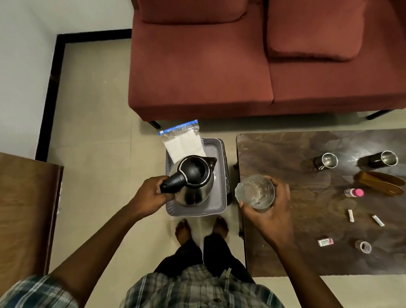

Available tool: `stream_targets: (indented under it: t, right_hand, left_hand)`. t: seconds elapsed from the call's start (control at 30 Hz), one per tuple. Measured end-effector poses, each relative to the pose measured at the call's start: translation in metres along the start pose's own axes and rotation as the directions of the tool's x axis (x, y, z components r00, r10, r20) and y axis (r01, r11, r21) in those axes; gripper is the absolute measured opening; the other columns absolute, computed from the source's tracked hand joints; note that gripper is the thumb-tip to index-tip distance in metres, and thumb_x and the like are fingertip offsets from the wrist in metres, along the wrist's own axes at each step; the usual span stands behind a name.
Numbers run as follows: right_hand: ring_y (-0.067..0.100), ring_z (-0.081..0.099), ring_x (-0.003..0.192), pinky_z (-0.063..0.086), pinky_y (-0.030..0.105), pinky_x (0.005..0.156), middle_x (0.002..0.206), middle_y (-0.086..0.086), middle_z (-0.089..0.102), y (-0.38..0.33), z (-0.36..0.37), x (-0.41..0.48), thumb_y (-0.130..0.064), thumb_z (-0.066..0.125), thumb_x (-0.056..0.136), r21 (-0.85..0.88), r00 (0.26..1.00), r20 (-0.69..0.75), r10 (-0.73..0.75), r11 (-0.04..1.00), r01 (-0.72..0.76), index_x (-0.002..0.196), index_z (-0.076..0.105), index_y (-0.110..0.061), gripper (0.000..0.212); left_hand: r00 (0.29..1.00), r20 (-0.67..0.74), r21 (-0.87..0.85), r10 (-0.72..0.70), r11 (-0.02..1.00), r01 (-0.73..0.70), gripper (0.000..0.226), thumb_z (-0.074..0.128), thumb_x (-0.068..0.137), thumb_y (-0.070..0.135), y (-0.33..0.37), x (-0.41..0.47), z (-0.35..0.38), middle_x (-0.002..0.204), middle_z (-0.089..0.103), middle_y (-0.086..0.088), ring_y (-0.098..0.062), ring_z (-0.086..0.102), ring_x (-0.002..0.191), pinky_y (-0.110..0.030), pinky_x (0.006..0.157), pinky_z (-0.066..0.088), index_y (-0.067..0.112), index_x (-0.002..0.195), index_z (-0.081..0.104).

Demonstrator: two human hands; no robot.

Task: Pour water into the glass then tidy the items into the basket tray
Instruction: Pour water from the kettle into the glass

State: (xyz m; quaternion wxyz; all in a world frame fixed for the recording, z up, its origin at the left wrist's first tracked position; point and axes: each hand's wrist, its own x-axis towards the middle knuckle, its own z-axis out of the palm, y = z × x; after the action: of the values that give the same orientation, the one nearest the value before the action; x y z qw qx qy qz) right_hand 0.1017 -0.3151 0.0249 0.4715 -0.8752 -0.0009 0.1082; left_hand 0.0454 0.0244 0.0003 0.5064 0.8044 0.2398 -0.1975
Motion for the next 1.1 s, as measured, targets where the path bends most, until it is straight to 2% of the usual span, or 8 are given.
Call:
stream_targets:
  t: [0.1,0.2,0.27,0.33,0.5,0.67,0.87,1.1]
  right_hand:
    - [0.008,0.057,0.116,0.049,0.019,0.095,0.129,-0.006,0.051,-0.019,-0.012,-0.001,-0.026,0.101,0.063,0.038,0.998,-0.026,-0.057,0.998,0.058,0.137,0.052,-0.028,0.088]
    - [-0.002,0.056,0.118,0.045,0.007,0.091,0.131,-0.013,0.052,-0.045,-0.023,-0.003,-0.030,0.100,0.062,0.079,0.993,-0.033,-0.109,0.991,0.111,0.137,0.049,-0.035,0.091]
    - [-0.004,0.057,0.118,0.048,0.011,0.092,0.129,-0.014,0.054,-0.060,-0.028,-0.004,-0.032,0.101,0.061,0.103,0.989,-0.038,-0.144,0.984,0.147,0.136,0.051,-0.034,0.090]
    - [0.000,0.059,0.117,0.053,0.024,0.095,0.127,-0.013,0.056,-0.073,-0.031,-0.004,-0.030,0.101,0.061,0.108,0.981,-0.051,-0.189,0.975,0.194,0.134,0.054,-0.033,0.087]
    - [0.011,0.062,0.122,0.058,0.042,0.101,0.130,-0.010,0.056,-0.100,-0.028,0.001,-0.025,0.100,0.062,0.146,0.954,-0.028,-0.300,0.943,0.301,0.137,0.057,-0.030,0.087]
    - [0.004,0.061,0.121,0.060,0.041,0.098,0.132,-0.016,0.055,-0.126,-0.026,0.005,-0.040,0.096,0.063,0.154,0.939,0.010,-0.345,0.928,0.339,0.140,0.054,-0.036,0.088]
    - [0.001,0.067,0.113,0.060,0.031,0.097,0.120,-0.023,0.069,-0.155,-0.031,0.012,-0.026,0.099,0.069,0.211,0.936,0.039,-0.349,0.919,0.334,0.136,0.053,-0.037,0.083]
    - [0.005,0.069,0.114,0.061,0.039,0.097,0.123,-0.016,0.070,-0.169,-0.033,0.020,-0.033,0.097,0.066,0.182,0.922,0.015,-0.386,0.908,0.377,0.137,0.052,-0.041,0.085]
  left_hand:
    - [0.997,-0.070,-0.057,-0.037,0.998,0.033,0.040,0.081,0.049,0.023,0.030,-0.021,-0.029,0.078,0.066,-0.021,-0.028,0.065,0.073,-0.063,0.077,0.058,0.010,0.086,0.073]
    - [0.992,-0.129,-0.006,-0.004,1.000,0.003,0.048,0.078,0.038,0.031,0.059,-0.042,-0.058,0.069,0.064,-0.013,-0.046,0.068,0.073,-0.067,0.070,0.059,0.010,0.080,0.072]
    - [0.987,-0.154,0.018,0.035,0.999,-0.033,0.039,0.078,0.040,0.022,0.078,-0.057,-0.072,0.067,0.065,-0.017,-0.050,0.069,0.074,-0.066,0.065,0.060,0.011,0.077,0.072]
    - [0.978,-0.195,0.019,0.080,0.997,-0.078,0.027,0.074,0.043,0.012,0.100,-0.075,-0.084,0.064,0.063,-0.019,-0.045,0.065,0.063,-0.058,0.059,0.061,0.011,0.070,0.070]
    - [0.939,-0.271,0.046,0.212,0.977,-0.207,0.018,0.070,0.046,0.008,0.149,-0.116,-0.115,0.050,0.054,-0.005,-0.019,0.050,0.044,-0.038,0.047,0.050,0.007,0.063,0.066]
    - [0.899,-0.260,0.144,0.352,0.935,-0.324,0.012,0.071,0.050,0.009,0.193,-0.141,-0.131,0.048,0.053,0.004,-0.011,0.050,0.041,-0.032,0.045,0.046,0.015,0.060,0.069]
    - [0.856,-0.240,0.218,0.457,0.885,-0.411,0.020,0.069,0.049,0.009,0.231,-0.160,-0.136,0.045,0.049,0.009,-0.007,0.045,0.043,-0.019,0.043,0.036,0.028,0.048,0.064]
    - [0.827,-0.267,0.318,0.495,0.855,-0.410,0.012,0.070,0.049,0.013,0.256,-0.174,-0.146,0.047,0.051,0.004,-0.013,0.047,0.045,-0.027,0.048,0.037,0.023,0.053,0.066]
